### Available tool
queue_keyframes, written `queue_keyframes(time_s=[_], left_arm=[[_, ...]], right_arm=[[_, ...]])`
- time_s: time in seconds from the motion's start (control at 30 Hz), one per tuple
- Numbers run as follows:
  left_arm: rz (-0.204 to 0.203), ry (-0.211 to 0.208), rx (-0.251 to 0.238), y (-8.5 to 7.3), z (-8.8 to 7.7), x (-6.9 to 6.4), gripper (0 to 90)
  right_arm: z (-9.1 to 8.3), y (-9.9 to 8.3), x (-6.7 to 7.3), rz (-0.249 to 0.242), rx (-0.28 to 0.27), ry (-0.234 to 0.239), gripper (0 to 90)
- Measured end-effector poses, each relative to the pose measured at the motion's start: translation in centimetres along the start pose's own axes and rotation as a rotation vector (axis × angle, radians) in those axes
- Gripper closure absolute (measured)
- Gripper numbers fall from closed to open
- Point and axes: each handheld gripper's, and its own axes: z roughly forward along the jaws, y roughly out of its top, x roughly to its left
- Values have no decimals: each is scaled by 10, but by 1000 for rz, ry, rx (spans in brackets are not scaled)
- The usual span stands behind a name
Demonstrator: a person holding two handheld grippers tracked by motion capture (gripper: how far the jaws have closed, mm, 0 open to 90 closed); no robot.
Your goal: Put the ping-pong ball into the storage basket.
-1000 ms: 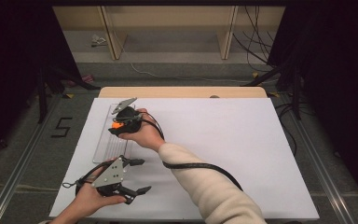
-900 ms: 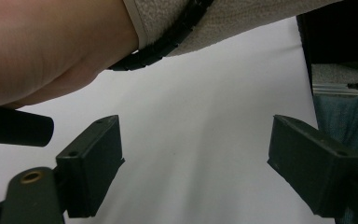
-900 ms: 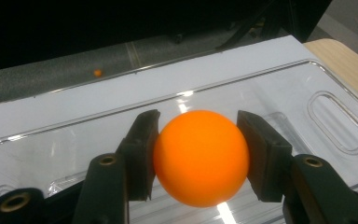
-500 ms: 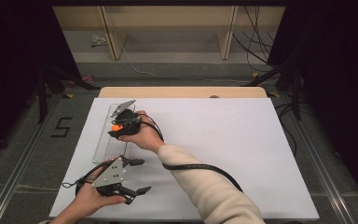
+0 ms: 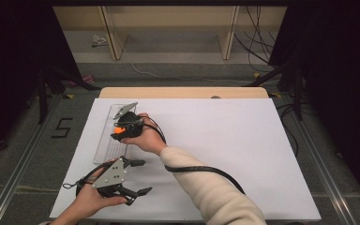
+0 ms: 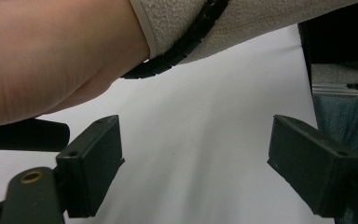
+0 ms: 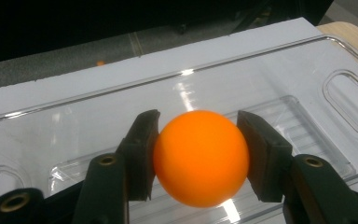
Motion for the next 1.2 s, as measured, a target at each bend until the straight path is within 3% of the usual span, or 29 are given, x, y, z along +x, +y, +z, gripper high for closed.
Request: queue_keyframes(time_s=[0.8, 1.2], left_arm=[[-1, 0, 1, 0, 0, 0, 170], [-3, -1, 0, 0, 0, 0, 170]], right_arm=[[1, -6, 0, 6, 2, 5, 507], [-8, -1, 0, 22, -63, 3, 295]])
